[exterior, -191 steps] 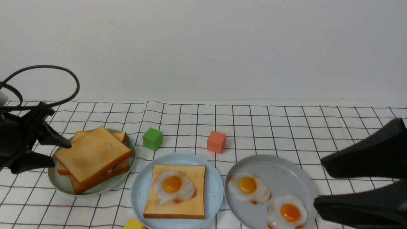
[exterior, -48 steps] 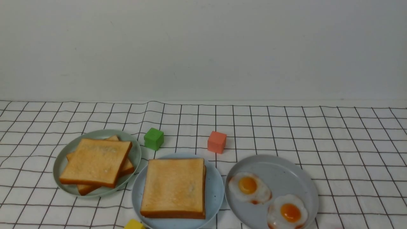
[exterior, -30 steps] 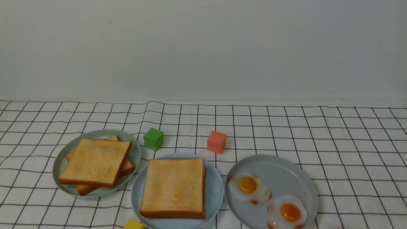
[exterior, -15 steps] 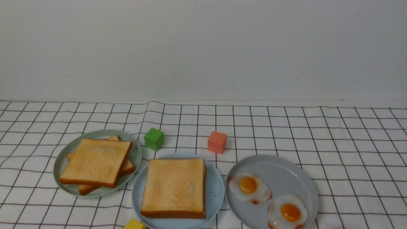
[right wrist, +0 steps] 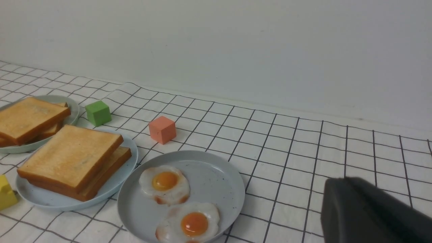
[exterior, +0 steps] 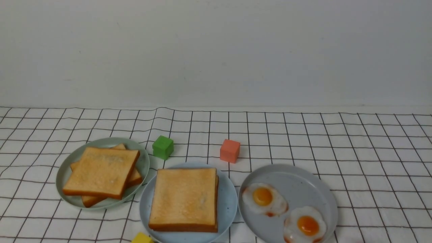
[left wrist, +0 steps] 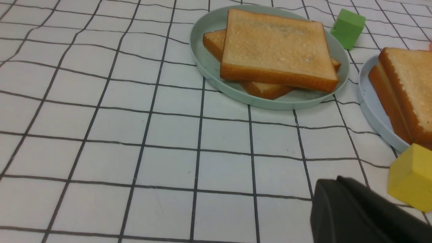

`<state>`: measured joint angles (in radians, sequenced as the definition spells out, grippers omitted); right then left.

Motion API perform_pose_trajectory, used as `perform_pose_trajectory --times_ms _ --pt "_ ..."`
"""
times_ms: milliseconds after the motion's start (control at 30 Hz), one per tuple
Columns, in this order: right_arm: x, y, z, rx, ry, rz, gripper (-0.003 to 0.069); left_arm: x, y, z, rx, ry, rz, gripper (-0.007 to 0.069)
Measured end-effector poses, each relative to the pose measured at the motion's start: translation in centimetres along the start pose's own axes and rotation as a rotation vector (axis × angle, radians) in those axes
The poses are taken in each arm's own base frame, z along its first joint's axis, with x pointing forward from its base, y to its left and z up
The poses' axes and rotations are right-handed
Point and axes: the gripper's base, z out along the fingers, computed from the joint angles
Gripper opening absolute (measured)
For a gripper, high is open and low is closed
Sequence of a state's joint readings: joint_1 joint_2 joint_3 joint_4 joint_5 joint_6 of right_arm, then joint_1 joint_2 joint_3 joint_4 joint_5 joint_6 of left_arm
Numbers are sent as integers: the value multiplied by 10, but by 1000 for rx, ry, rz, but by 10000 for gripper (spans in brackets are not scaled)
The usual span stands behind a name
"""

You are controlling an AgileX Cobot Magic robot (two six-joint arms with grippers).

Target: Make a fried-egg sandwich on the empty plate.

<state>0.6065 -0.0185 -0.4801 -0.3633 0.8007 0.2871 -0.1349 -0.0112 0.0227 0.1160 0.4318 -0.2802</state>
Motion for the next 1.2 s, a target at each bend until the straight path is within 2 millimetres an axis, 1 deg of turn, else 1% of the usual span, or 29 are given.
perform_pose_trajectory --times_ms 467,633,700,733,800,867,933,967,1000,1067,1167,1200 --pt "0 0 0 1 -1 0 40 0 0 0 0 -2 1 13" --pt "3 -1 0 84 11 4 47 0 0 0 0 -2 1 14" --pt "3 0 -2 172 5 68 50 0 0 0 -1 -2 2 14" --pt "2 0 -2 176 2 79 50 0 0 0 -1 -2 2 14" --pt "3 5 -3 208 -5 156 53 0 0 0 -1 -2 2 15" --pt "5 10 -1 209 -6 169 57 0 0 0 -1 -2 2 15" --pt "12 13 9 229 -3 169 66 0 0 0 -1 -2 2 15" --pt "12 13 9 234 -3 167 67 0 0 0 -1 -2 2 15" --pt "18 13 16 259 0 181 71 0 0 0 -1 -2 2 15" --pt "24 12 21 292 0 197 76 0 0 0 -1 -2 2 15" --pt "39 9 32 353 -6 211 83 0 0 0 -1 -2 2 17" --pt "48 7 37 382 -3 216 85 0 0 0 -1 -1 2 18"
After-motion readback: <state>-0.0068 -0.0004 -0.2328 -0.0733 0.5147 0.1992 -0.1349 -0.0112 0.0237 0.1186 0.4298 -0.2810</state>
